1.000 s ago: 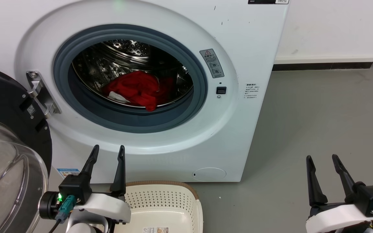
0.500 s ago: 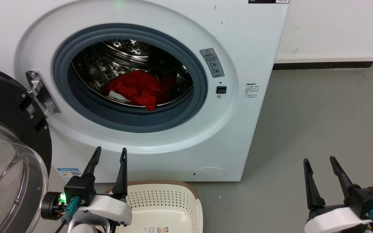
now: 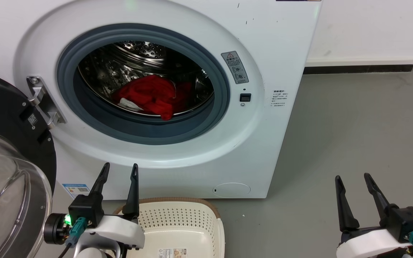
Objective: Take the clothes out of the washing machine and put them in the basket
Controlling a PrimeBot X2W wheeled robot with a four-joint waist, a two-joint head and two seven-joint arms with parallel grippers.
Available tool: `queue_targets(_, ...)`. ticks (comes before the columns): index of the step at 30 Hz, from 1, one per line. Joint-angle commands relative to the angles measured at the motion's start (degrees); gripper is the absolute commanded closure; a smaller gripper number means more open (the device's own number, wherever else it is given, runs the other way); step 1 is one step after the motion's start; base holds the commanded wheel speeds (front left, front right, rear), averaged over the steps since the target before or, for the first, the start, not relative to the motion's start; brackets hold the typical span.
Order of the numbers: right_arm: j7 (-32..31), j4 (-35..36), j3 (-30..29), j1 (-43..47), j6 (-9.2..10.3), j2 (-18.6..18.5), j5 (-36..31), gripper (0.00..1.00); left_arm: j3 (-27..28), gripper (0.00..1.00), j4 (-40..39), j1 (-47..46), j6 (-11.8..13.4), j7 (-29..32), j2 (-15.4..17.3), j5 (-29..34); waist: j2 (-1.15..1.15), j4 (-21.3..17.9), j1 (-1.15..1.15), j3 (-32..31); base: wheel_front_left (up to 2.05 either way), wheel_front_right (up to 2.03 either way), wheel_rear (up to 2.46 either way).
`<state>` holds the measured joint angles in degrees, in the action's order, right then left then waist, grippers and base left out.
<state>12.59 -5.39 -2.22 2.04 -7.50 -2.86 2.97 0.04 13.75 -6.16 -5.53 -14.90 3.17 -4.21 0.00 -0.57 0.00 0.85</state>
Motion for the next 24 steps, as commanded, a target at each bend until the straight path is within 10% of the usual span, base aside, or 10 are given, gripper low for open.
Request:
queue_targets(1, 0.1, 0.2, 0.1, -0.5, 0.02, 0.0, 0.1, 0.0, 0.0, 0.0, 0.1, -0.5, 0.1, -0.4, -0.1, 0.2, 0.0, 0.0, 0.0, 0.1, 0.0, 0.0, 0.0)
queue_targets(24, 1.1, 2.5, 2.0, -7.2, 0.02, 0.0, 1.7, 0.0, 1.0, 0.0, 10.0, -21.5, -1.0, 1.5, 5.9, 0.0, 0.0, -6.0, 0.0, 14.2, 0.0, 0.0, 0.0)
